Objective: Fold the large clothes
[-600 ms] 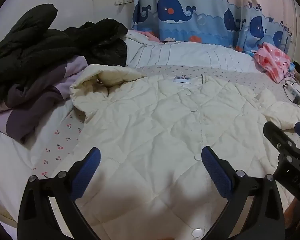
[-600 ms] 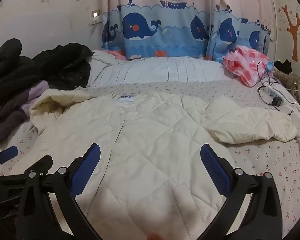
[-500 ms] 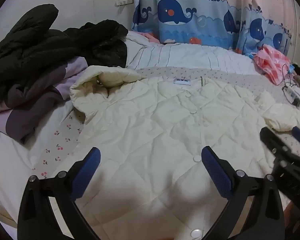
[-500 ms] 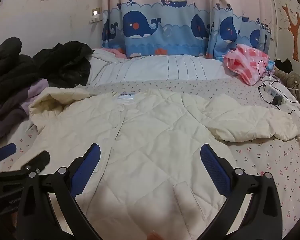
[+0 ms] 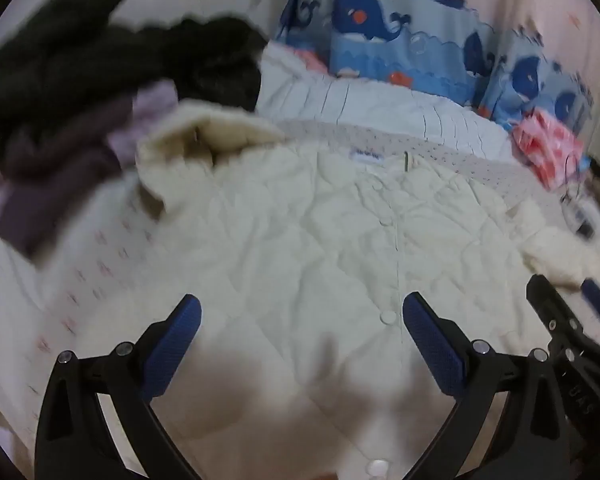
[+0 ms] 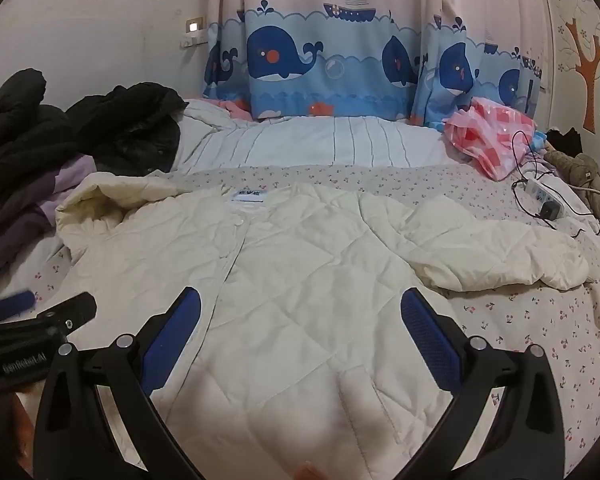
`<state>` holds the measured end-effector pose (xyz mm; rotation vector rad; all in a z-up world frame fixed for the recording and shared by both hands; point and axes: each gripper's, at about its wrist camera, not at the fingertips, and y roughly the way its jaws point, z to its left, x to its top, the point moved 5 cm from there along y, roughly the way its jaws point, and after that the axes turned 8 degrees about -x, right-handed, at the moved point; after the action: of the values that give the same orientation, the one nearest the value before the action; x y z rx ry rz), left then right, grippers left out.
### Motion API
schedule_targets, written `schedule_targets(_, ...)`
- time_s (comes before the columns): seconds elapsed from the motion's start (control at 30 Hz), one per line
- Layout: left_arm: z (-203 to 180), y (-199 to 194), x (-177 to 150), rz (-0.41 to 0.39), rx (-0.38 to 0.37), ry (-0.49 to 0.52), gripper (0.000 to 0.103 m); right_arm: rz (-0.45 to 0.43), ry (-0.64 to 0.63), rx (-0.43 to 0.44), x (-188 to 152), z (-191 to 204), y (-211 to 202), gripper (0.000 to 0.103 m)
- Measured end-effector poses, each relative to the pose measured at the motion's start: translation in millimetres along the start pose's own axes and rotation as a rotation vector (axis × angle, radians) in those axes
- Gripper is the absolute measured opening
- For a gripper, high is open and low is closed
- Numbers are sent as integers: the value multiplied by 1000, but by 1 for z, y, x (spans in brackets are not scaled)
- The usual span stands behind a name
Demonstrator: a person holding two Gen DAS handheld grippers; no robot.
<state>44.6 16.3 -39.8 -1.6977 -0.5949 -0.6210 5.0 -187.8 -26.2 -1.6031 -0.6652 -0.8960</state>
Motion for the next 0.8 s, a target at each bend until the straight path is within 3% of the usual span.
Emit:
schedule_targets(0.2, -4, -4, -3, -25, -35, -1, 95, 12, 9, 10, 1, -6, -1, 97)
schedule_targets(0.4, -18, -7, 5, -75, 24, 110, 96, 11, -8, 6, 0, -5, 0, 97)
schedule_targets(0.8, -14, -5, 6, -78, 30, 101, 96, 26, -20, 12, -4, -4, 3, 97)
